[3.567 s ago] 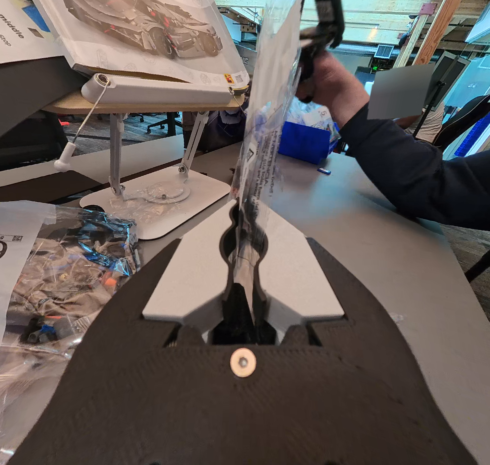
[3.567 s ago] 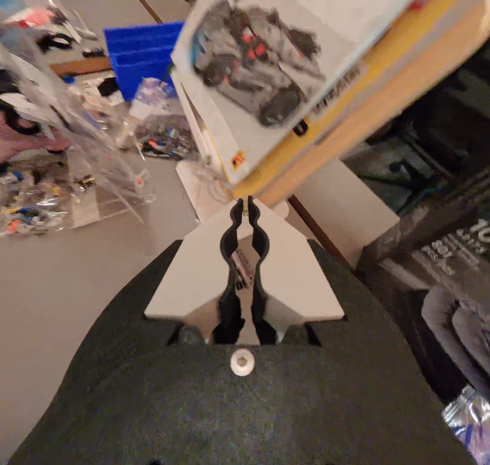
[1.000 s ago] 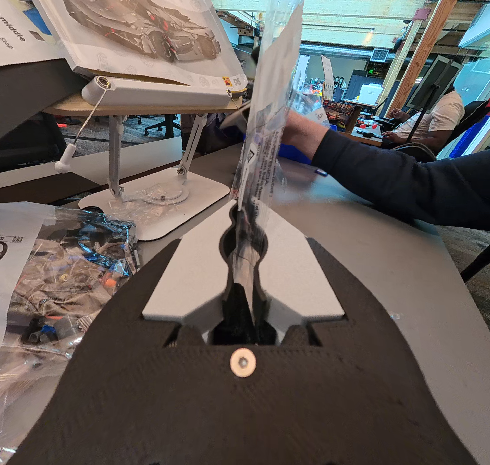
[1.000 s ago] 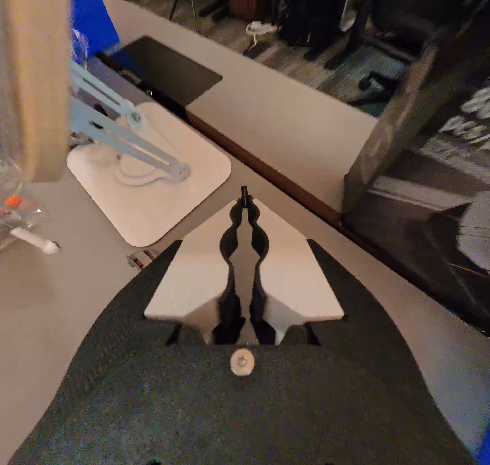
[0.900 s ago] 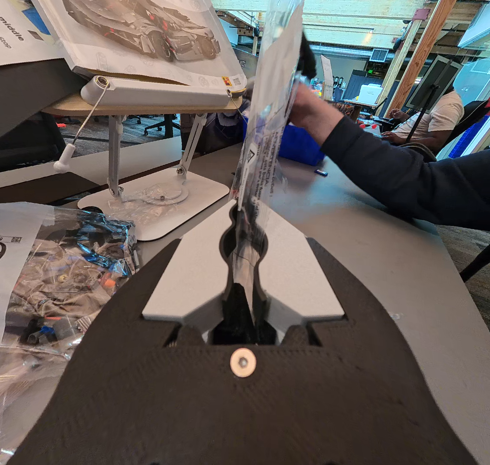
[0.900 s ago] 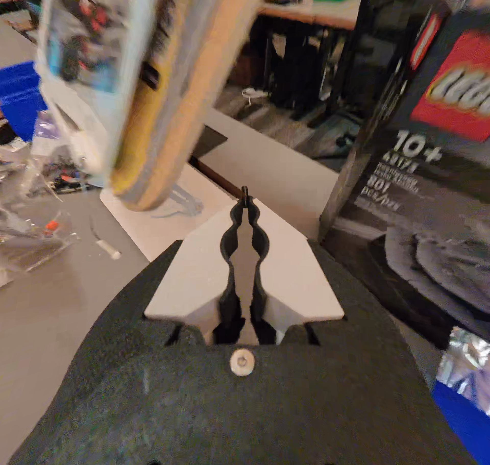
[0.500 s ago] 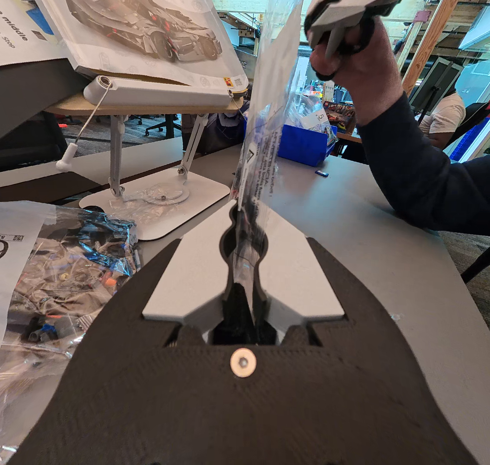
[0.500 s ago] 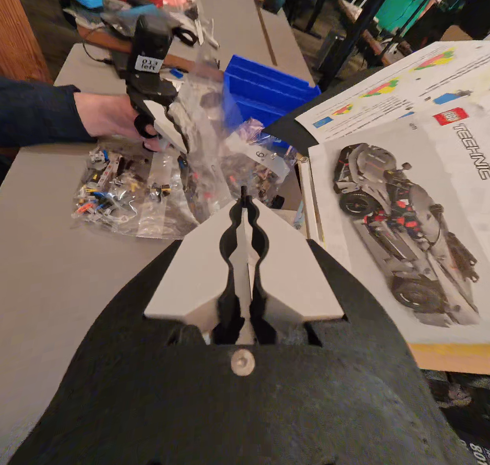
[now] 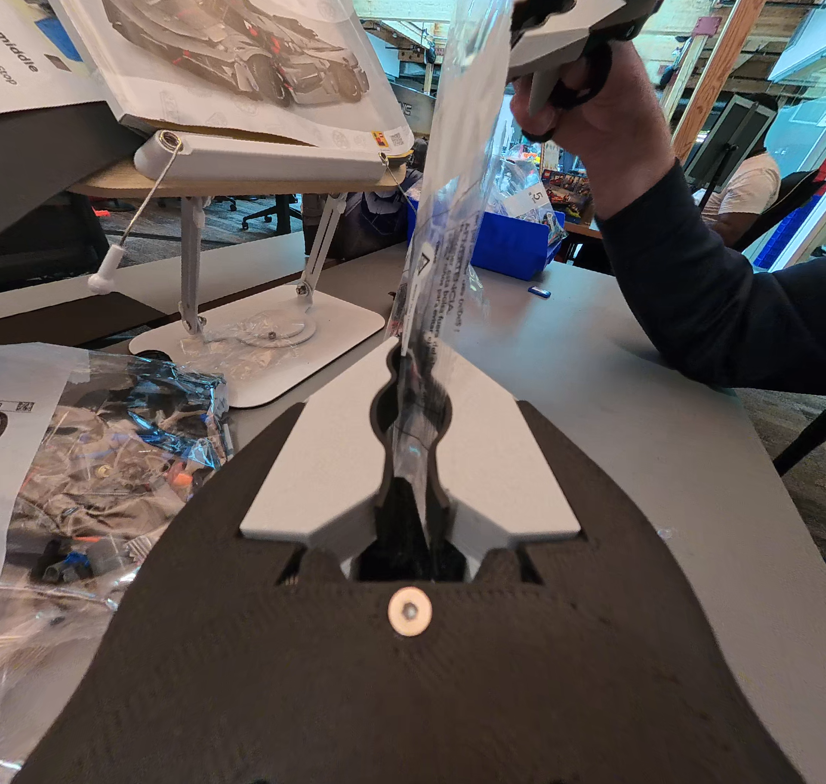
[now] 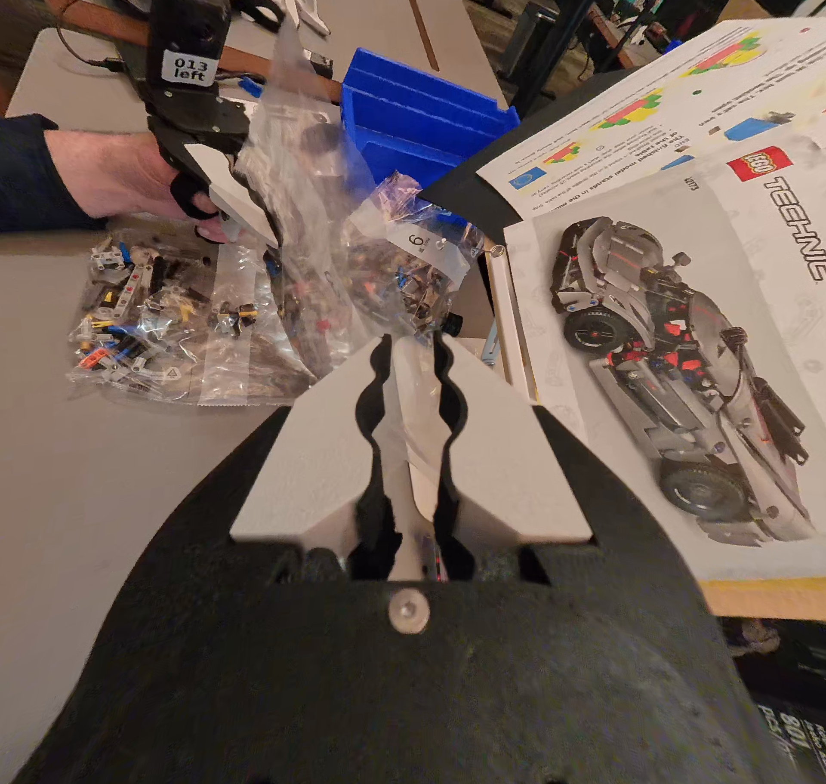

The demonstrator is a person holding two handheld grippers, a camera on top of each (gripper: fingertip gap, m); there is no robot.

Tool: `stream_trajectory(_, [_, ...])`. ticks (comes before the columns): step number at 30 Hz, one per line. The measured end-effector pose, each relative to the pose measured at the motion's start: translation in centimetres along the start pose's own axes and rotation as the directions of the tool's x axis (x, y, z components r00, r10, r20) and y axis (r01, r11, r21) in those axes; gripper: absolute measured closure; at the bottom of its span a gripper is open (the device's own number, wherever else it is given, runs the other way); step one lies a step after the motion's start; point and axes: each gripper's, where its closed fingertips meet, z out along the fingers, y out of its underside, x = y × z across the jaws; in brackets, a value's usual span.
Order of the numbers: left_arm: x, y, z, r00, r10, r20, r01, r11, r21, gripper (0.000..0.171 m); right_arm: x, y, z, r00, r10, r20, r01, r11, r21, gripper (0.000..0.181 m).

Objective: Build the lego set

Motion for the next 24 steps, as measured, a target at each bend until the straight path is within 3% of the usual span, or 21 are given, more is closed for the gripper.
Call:
stream_trajectory(4, [0.4, 0.0, 0.3, 1.000, 0.008, -0.016, -0.008, 1.000, -0.002, 0.169, 0.3, -1.1, -2.0, 0.999, 0.002, -0.042, -0.001, 0.999, 0.037, 0.157])
stream_trajectory(8, [1.2, -0.2, 0.6, 0.999, 0.040, -0.031, -0.040, 0.999, 0.000, 0.169, -2.4, -2.3, -3.2, 0.999, -0.017, 0.029, 0.016, 0.999, 0.040, 0.132])
stream_trajectory(10, [1.8, -0.2, 0.9, 0.997, 0.058, -0.046, -0.058, 0.998, -0.007, 0.169, -4.0, -1.6, -2.1, 0.998, -0.033, 0.062, 0.035, 0.999, -0.027, 0.119])
stream_trajectory(14, [2.6, 0.5, 1.7, 0.994, 0.093, -0.061, -0.096, 0.994, -0.045, 0.169, -5.3, 1.3, 2.0, 0.997, -0.048, 0.061, 0.060, 0.977, -0.202, 0.117])
stream_trajectory(15, [2.8, 0.6, 1.8, 0.993, 0.098, -0.062, -0.100, 0.994, -0.046, 0.169, -5.7, 1.9, 2.9, 0.996, -0.048, 0.071, 0.063, 0.970, -0.235, 0.124])
stream_trajectory(17, [2.9, 0.6, 2.0, 0.992, 0.108, -0.060, -0.111, 0.993, -0.048, 0.169, -6.9, 3.0, 4.1, 0.992, -0.049, 0.119, 0.082, 0.955, -0.287, 0.177])
stream_trajectory(21, [3.1, 0.0, 1.9, 0.991, 0.125, -0.055, -0.126, 0.992, -0.021, 0.164, -7.0, 3.0, 3.9, 0.994, -0.044, 0.095, 0.071, 0.950, -0.305, 0.181])
stream_trajectory(24, [2.8, -0.7, 1.7, 0.989, 0.145, -0.013, -0.145, 0.989, 0.000, 0.145, -5.5, 3.1, 2.2, 0.996, -0.083, -0.028, 0.069, 0.938, -0.340, 0.181])
